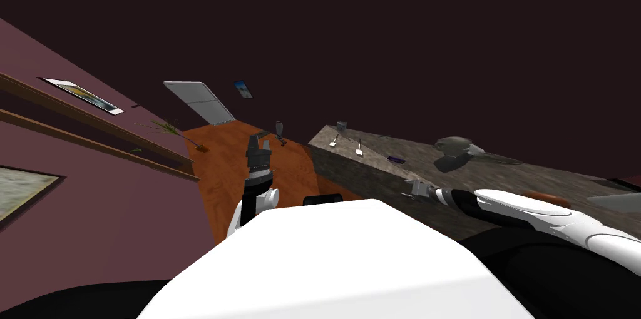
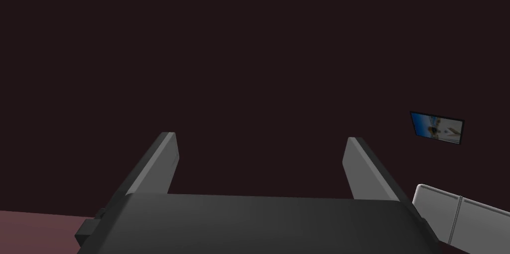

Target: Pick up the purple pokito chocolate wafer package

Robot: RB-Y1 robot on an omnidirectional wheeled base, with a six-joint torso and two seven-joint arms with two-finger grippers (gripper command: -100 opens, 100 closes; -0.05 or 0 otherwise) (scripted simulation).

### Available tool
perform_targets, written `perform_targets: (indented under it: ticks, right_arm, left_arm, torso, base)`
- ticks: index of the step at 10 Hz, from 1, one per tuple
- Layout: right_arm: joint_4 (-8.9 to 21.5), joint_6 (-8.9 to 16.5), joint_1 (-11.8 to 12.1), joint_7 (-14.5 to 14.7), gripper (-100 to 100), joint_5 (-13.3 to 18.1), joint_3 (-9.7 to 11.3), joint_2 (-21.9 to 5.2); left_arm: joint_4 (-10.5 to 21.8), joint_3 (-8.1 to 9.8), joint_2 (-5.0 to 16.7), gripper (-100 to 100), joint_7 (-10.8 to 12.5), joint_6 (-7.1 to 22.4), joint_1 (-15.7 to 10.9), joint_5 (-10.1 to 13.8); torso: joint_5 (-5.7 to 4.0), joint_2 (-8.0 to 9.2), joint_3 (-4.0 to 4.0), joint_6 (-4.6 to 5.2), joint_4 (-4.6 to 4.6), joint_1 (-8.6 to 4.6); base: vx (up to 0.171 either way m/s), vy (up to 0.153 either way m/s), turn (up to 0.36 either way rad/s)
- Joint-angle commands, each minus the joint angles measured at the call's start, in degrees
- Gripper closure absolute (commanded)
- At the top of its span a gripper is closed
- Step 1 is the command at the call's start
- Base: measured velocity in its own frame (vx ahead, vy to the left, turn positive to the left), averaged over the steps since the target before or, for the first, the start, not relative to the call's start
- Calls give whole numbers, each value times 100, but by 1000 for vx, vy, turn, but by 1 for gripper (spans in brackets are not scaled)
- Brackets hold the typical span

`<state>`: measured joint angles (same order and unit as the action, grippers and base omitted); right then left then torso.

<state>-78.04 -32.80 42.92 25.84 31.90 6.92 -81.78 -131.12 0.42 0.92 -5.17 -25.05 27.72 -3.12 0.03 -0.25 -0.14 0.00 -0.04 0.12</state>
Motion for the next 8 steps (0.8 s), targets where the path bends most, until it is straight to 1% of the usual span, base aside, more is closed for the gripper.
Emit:
perform_targets:
  ticks: [1,2,3,4,5,6,7,8]
  right_arm:
    - [162,-60,96,44,-100,3,-54,-84]
    - [395,-113,151,76,-100,54,-43,-227]
    - [372,-113,151,76,-100,54,-43,-227]
    - [558,-163,203,104,-100,99,-33,-357]
    - [788,-211,252,130,-100,140,-23,-476]
    - [825,-211,252,130,-100,140,-23,-476]
    - [960,-256,297,154,-100,178,-12,-584]
    - [1185,-298,340,175,-100,211,0,-681]
  left_arm:
    - [0,0,0,0,0,0,0,0]
    - [0,0,0,0,0,0,1,0]
    - [0,0,0,0,0,0,0,0]
    - [0,0,0,0,0,0,1,0]
    - [0,0,0,0,0,0,0,0]
    - [0,0,0,0,0,0,1,0]
    - [0,1,0,0,0,0,1,0]
    - [0,0,0,0,0,0,1,0]
  torso:
    - [0,0,0,0,0,0]
    - [0,1,0,5,0,-2]
    - [3,-9,-5,0,-2,4]
    - [-1,-3,-3,4,-1,-2]
    - [-1,-2,-2,2,-1,-4]
    - [2,-18,-10,0,-4,-2]
    - [-1,-14,-9,4,-4,-4]
    - [-1,-12,-8,1,-3,-3]
  base:
    - [75,29,81]
    - [107,44,143]
    - [83,25,66]
    - [80,24,127]
    - [136,27,188]
    - [115,16,81]
    - [103,24,125]
    - [124,17,174]
